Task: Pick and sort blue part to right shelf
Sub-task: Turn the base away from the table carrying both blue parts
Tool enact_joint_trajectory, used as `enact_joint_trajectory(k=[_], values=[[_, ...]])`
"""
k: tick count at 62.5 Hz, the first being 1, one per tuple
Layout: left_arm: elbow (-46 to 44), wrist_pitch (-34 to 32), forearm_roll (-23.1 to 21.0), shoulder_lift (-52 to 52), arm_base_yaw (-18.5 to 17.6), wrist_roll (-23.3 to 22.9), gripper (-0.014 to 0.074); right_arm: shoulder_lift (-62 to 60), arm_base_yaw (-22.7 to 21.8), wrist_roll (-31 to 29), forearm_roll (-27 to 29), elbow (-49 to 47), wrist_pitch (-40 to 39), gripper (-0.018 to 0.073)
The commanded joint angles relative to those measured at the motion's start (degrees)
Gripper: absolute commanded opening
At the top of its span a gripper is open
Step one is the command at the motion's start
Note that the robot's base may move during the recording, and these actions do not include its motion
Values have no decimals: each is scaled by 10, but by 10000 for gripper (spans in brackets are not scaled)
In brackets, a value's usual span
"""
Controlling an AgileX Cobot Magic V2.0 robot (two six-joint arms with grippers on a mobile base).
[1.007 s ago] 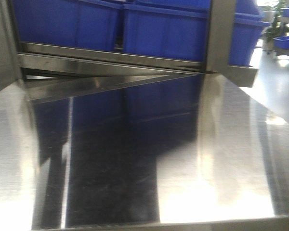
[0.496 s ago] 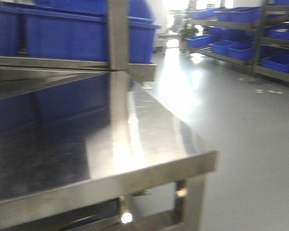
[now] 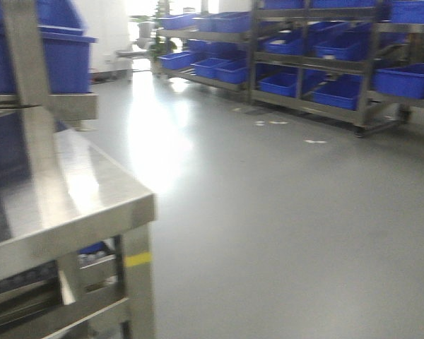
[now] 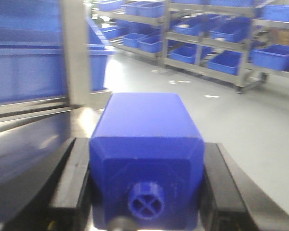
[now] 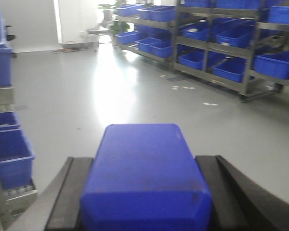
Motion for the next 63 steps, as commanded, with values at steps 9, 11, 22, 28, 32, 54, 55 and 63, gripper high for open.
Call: enact_joint_trajectory(k=[9,11,22,28,32,54,55,63], values=[[-17,-52,-2,7,2,0,386,3,-3,-6,-6,-17,-53,407],[-17,-52,-2,7,2,0,386,3,-3,-6,-6,-17,-53,407],[-17,-52,-2,7,2,0,386,3,-3,-6,-6,-17,-53,407],[-17,-52,-2,7,2,0,386,3,-3,-6,-6,-17,-53,407],[-17,-52,-2,7,2,0,386,3,-3,-6,-6,-17,-53,407],[-17,-52,-2,7,2,0,386,3,-3,-6,-6,-17,-53,407],[-17,-52,-2,7,2,0,386,3,-3,-6,-6,-17,-53,407],[-17,-52,-2,7,2,0,386,3,-3,-6,-6,-17,-53,407]])
